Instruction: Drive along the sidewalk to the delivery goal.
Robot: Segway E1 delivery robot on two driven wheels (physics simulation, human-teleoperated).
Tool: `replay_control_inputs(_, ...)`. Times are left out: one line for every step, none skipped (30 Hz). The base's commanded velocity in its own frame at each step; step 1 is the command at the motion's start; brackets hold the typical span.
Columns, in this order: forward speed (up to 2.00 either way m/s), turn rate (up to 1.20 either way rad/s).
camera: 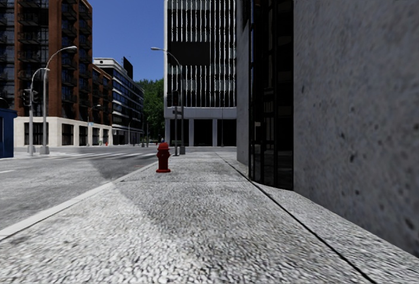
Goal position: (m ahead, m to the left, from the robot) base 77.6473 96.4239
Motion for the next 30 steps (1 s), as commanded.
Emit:
replay_control_inputs(2.00,0.00)
replay_control_inputs(2.00,0.00)
replay_control_inputs(2.00,0.00)
replay_control_inputs(2.00,0.00)
replay_control_inputs(2.00,0.00)
replay_control_inputs(2.00,0.00)
replay_control_inputs(2.00,0.00)
replay_control_inputs(2.00,0.00)
replay_control_inputs(2.00,0.00)
replay_control_inputs(2.00,0.00)
replay_control_inputs(2.00,0.00)
replay_control_inputs(2.00,0.00)
replay_control_inputs(2.00,0.00)
replay_control_inputs(2.00,0.00)
replay_control_inputs(2.00,0.00)
replay_control_inputs(2.00,0.00)
replay_control_inputs(2.00,0.00)
replay_control_inputs(2.00,0.00)
replay_control_inputs(2.00,0.00)
replay_control_inputs(2.00,0.00)
replay_control_inputs(2.00,0.00)
replay_control_inputs(2.00,0.00)
replay_control_inputs(2.00,0.00)
replay_control_inputs(2.00,0.00)
replay_control_inputs(2.00,0.00)
replay_control_inputs(2.00,0.00)
replay_control_inputs(2.00,0.00)
replay_control_inputs(2.00,0.00)
replay_control_inputs(2.00,0.00)
replay_control_inputs(2.00,0.00)
